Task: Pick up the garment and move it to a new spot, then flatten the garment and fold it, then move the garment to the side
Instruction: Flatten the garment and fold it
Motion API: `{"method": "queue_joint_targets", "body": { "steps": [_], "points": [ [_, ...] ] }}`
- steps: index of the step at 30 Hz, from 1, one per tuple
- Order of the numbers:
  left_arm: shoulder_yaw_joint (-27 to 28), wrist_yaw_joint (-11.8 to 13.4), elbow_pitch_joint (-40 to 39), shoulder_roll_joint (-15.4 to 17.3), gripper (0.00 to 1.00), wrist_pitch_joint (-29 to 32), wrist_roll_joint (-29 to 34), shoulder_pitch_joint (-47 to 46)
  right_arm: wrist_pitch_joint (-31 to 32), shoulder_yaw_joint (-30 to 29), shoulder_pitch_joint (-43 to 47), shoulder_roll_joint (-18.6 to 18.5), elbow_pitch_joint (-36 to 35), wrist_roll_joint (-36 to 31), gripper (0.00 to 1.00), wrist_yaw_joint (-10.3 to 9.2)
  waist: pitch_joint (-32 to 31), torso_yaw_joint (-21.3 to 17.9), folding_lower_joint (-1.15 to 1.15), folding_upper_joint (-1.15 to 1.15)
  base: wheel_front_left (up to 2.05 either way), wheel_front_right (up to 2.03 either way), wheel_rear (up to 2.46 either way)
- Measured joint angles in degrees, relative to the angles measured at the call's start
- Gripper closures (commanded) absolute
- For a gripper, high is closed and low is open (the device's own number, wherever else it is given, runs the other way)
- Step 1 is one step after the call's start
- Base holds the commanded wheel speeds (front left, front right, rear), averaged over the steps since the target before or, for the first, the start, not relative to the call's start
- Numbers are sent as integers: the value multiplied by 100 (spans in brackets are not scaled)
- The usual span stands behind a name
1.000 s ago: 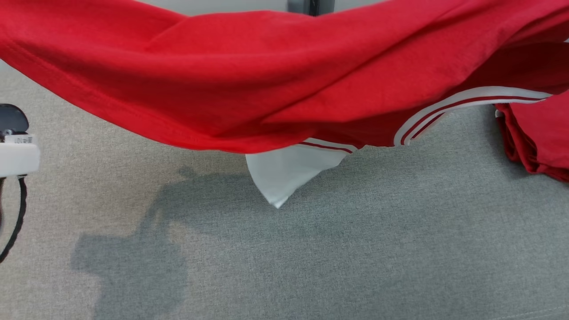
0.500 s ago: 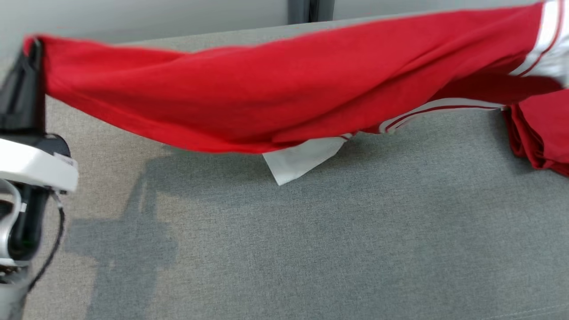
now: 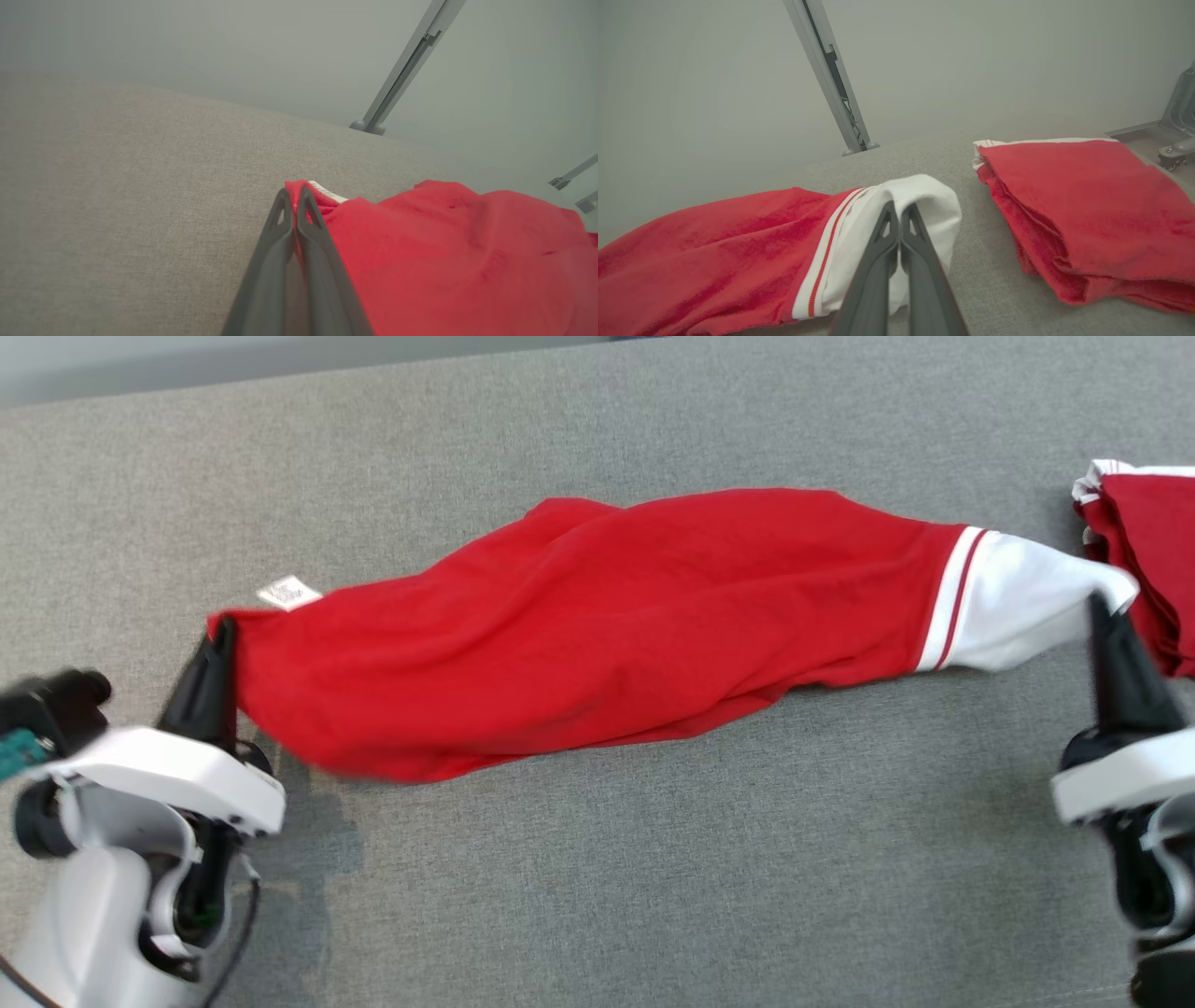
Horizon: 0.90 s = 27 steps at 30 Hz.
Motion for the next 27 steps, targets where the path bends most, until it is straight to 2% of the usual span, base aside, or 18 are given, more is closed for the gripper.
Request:
{"method": "queue_joint_targets", "body": {
  "steps": [5,6,7,8,9,10,11,12,13,18,23,27],
  "points": [
    [-116,-305,731,-245,100,-443,-21,-5,-328,310,96,112,631,146,100,0,103,6,0,0,0,0,0],
    [-130,-344,829,-263,82,-550,0,-40,-392,370,98,121,714,197,100,0,110,6,0,0,0,0,0],
    [-132,-376,904,-265,55,-643,22,-75,-456,426,98,126,786,223,100,0,113,4,0,0,0,0,0],
    [-127,-398,943,-270,0,-777,60,-92,-517,475,96,124,839,240,100,0,114,1,0,0,0,0,0],
    [-140,-408,979,-274,0,-873,104,-104,-582,533,90,115,875,241,100,0,111,-4,0,0,0,0,0],
    [-159,-404,998,-277,0,-962,180,-103,-643,575,79,111,902,240,87,0,102,-9,0,0,0,0,0],
    [-156,-377,991,-285,0,-1079,225,-102,-703,605,71,101,914,236,55,0,89,-13,0,0,0,0,0],
    [-154,-339,966,-286,0,-1181,292,-97,-749,630,68,79,920,220,3,0,72,-14,0,0,0,0,0],
    [-141,-278,921,-287,0,-1277,369,-80,-798,637,69,62,914,196,0,0,53,-13,0,0,0,0,0],
    [-56,31,563,-269,0,-1526,775,126,-947,552,154,3,721,-102,0,0,-65,-1,0,0,0,0,0],
    [53,436,-249,-258,0,-1605,1343,625,-1017,214,487,21,158,-704,0,0,-253,11,0,0,0,0,0],
    [80,654,-923,-289,0,-1618,1656,1125,-1034,119,739,136,-431,-1126,0,0,-430,-6,0,0,0,0,0]
  ]
}}
